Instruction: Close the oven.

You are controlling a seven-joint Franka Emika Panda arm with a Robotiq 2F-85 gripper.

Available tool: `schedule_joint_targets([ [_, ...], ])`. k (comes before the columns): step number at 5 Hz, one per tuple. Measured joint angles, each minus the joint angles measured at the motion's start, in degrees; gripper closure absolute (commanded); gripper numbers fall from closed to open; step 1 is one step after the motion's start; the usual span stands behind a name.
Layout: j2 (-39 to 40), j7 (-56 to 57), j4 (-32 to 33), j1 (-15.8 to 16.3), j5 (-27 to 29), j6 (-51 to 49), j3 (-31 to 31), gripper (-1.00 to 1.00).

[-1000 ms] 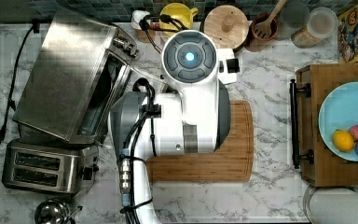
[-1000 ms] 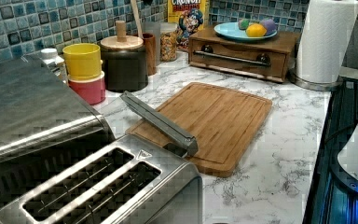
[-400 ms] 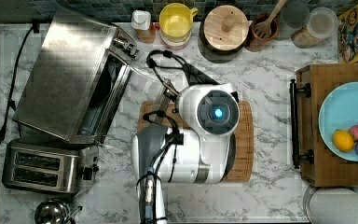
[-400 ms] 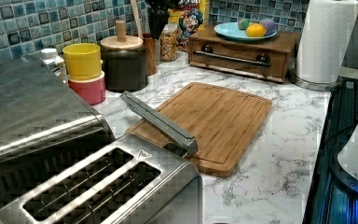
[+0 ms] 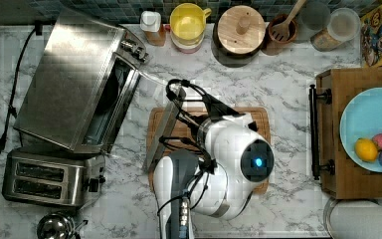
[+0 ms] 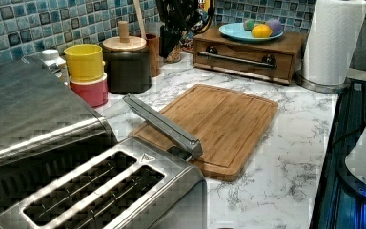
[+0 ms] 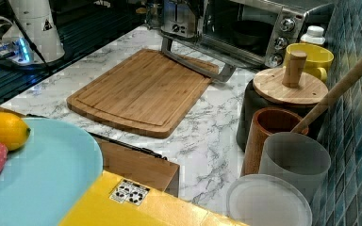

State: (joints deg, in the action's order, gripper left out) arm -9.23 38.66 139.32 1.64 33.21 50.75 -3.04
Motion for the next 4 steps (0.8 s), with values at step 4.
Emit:
schedule_joint_targets([
  [4, 4.9, 42.5, 12.0, 0.5, 39.1, 7.7, -2.1, 1.0],
])
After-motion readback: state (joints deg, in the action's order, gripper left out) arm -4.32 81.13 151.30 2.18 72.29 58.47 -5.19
